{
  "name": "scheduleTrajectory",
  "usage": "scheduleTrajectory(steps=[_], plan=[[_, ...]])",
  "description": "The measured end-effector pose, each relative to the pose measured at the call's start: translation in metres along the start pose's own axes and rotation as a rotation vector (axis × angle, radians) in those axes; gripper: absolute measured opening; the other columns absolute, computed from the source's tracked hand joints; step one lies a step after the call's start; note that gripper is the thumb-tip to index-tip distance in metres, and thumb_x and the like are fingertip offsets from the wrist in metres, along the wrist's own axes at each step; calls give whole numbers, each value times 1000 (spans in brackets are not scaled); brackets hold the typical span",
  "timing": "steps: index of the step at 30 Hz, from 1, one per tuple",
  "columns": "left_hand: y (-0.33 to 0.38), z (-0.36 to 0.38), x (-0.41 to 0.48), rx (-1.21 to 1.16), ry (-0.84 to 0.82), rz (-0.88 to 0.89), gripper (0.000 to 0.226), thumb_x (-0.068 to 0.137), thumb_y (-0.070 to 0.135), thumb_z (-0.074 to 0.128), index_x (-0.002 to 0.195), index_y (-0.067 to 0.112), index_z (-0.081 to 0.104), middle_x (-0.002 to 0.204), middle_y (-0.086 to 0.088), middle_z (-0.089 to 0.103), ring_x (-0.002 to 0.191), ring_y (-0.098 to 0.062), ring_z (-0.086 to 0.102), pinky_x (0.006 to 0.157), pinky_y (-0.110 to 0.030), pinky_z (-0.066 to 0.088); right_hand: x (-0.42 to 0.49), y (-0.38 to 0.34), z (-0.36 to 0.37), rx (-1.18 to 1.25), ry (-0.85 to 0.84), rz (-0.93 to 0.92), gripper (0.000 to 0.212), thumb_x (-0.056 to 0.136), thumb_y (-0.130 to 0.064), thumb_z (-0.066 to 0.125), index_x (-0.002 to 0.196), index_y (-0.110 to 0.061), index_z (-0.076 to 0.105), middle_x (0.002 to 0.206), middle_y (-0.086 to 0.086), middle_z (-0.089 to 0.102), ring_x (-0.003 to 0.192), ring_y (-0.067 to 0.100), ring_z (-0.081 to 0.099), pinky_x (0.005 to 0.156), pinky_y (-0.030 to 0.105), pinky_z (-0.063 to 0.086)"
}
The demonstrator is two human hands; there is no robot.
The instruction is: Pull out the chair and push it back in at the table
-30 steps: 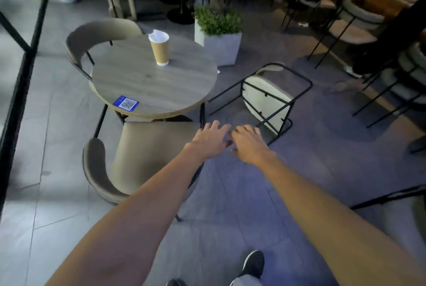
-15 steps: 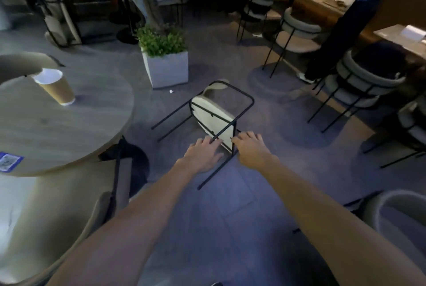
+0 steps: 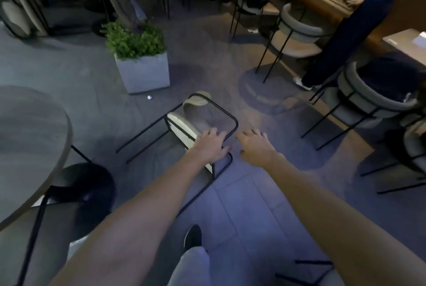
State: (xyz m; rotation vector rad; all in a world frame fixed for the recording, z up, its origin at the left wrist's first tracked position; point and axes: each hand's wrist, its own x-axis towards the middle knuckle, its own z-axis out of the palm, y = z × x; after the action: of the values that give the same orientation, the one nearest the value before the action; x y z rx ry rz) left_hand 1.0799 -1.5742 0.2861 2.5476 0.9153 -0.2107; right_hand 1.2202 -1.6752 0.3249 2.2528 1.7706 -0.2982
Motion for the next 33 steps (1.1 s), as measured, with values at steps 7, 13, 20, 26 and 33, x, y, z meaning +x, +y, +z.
scheduleTrajectory(steps=[7, 13, 20, 26, 33], plan=[[24, -20, 147, -16, -47, -58, 61, 98, 57, 40, 147, 21, 36, 141, -15, 41, 130, -38, 39, 101, -55, 39, 119, 101, -14, -10, -35, -54, 51, 93, -24, 56, 141, -17, 41, 139, 12, 46, 129, 36, 40, 106, 50, 34], [21, -19, 272, -87, -106, -299, 59, 97, 53, 42, 145, 19, 36, 143, -16, 36, 131, -39, 33, 99, -60, 36, 243, 196, -4, -9, -79, -158, 57, 92, -20, 54, 145, -16, 37, 145, 12, 42, 133, 36, 36, 108, 48, 34], [28, -18, 387, -206, -73, -648, 56, 100, 51, 40, 144, 18, 36, 144, -15, 36, 131, -40, 35, 99, -60, 38, 375, 283, -11, -74, -104, -437, 60, 88, -14, 53, 146, -20, 38, 141, 8, 46, 130, 33, 42, 104, 45, 39], [23, -9, 458, -278, -21, -852, 58, 96, 54, 43, 142, 19, 37, 145, -13, 36, 130, -37, 35, 100, -58, 35, 474, 307, -29, -99, -37, -639, 56, 86, -12, 54, 142, -20, 45, 137, 8, 50, 124, 33, 46, 100, 43, 44], [-8, -17, 511, -441, 75, -1060, 51, 97, 44, 43, 142, 19, 36, 140, -15, 41, 130, -39, 37, 101, -58, 36, 585, 285, -37, -196, -66, -870, 56, 88, -16, 56, 142, -20, 42, 136, 6, 49, 124, 31, 45, 98, 42, 41]])
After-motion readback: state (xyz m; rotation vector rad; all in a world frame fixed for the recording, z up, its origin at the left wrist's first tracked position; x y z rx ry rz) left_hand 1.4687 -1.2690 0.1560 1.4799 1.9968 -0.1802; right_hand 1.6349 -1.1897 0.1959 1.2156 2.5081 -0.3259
